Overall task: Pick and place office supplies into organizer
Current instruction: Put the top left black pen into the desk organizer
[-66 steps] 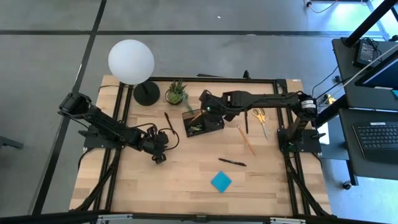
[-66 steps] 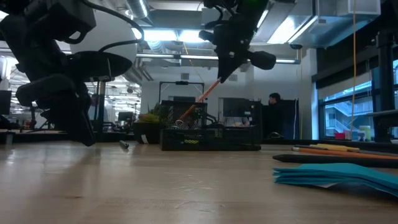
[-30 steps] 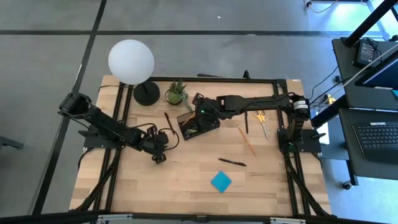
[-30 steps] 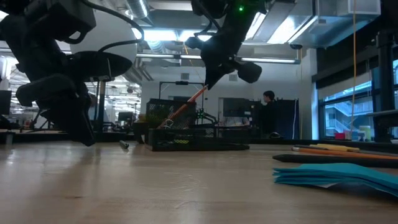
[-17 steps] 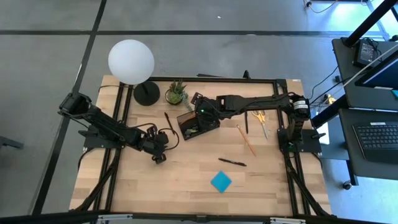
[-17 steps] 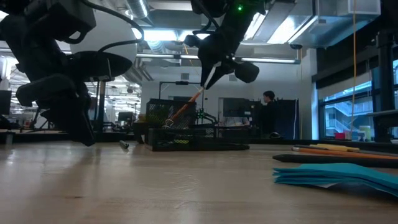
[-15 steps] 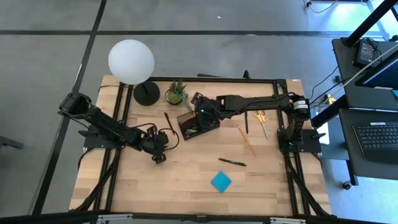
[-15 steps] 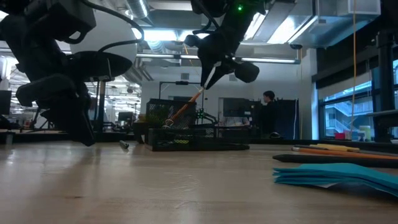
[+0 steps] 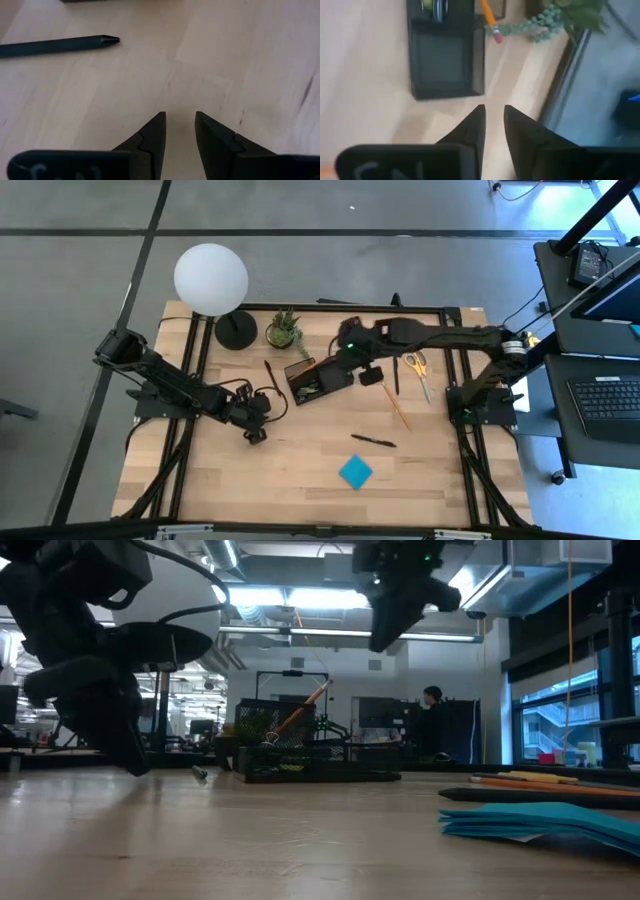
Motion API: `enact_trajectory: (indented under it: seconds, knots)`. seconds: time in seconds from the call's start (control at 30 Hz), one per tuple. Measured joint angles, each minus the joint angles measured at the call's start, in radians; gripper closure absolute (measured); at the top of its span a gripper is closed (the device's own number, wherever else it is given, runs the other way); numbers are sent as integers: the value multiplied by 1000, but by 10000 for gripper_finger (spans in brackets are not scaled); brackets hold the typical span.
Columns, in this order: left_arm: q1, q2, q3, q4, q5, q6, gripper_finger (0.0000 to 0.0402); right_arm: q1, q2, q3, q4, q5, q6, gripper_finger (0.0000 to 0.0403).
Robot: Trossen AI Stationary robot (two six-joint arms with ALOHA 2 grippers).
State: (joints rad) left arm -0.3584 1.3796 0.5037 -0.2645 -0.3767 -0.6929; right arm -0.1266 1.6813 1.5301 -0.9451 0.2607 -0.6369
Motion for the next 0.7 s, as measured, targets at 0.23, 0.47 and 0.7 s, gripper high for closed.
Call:
enact_trajectory:
  seconds: [0.23,0.47,0.7]
  knots:
    - [27,0,0,101,-79,-120,304,-5,-138,-247,181,21,126,374]
    - [27,0,0,187,-128,67,299,-22,-275,-571,522,-99,139,398]
    - [31,0,8,177,-127,343,263,-22,-360,-773,767,-101,225,375]
